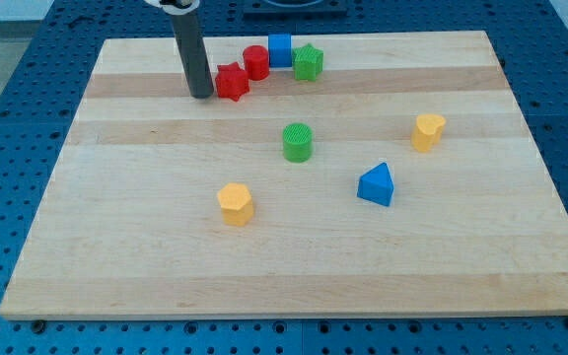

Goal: Push the red star towards the red circle

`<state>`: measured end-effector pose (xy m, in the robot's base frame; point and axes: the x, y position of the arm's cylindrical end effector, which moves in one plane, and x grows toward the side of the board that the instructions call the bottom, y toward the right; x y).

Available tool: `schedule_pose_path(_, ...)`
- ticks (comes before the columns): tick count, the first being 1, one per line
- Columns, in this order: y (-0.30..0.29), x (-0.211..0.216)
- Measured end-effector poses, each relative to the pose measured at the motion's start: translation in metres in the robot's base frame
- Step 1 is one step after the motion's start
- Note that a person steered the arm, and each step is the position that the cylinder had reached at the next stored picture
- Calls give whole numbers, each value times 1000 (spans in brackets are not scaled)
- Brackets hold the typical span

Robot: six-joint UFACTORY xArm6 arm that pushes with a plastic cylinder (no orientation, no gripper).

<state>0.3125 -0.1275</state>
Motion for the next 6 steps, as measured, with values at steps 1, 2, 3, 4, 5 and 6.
schedule_pose_path(1, 10, -2)
schedule_pose_path(2, 10, -6)
schedule_pose_path(3, 10, -10)
schedule_pose_path(4, 10, -10)
schedule_pose_path(5, 1, 16)
schedule_pose_path(6, 6, 62)
